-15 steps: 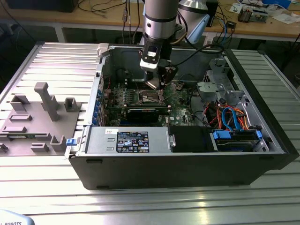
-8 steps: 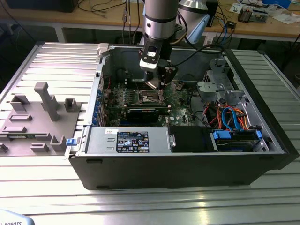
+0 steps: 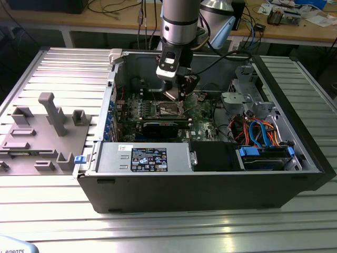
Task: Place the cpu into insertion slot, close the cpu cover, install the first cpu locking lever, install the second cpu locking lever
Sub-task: 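Place the cpu into insertion slot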
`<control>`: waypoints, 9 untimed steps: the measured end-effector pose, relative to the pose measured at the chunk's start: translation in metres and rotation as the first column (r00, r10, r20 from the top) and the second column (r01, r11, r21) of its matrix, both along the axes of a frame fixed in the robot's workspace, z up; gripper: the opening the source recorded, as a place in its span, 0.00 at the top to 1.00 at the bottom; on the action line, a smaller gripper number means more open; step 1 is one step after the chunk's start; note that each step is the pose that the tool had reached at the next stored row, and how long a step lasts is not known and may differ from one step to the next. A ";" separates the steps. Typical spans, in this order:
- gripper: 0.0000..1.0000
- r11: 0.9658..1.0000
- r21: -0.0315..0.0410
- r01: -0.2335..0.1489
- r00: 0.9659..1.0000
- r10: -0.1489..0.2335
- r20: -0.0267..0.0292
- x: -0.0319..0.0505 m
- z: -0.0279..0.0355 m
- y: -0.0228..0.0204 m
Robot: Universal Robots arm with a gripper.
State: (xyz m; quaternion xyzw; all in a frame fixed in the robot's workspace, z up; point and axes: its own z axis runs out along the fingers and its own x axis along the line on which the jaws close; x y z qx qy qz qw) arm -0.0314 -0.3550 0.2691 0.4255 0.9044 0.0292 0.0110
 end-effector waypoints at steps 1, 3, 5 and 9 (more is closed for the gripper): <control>0.45 1.000 0.000 0.001 1.000 -0.001 0.000 0.0000 0.0000 0.0000; 0.45 1.000 0.000 0.006 1.000 -0.006 0.000 0.0000 -0.0001 0.0000; 0.45 1.000 0.000 0.011 1.000 -0.011 0.000 0.0000 -0.0003 0.0000; 0.45 1.000 0.000 0.018 1.000 -0.018 0.000 0.0000 -0.0005 0.0000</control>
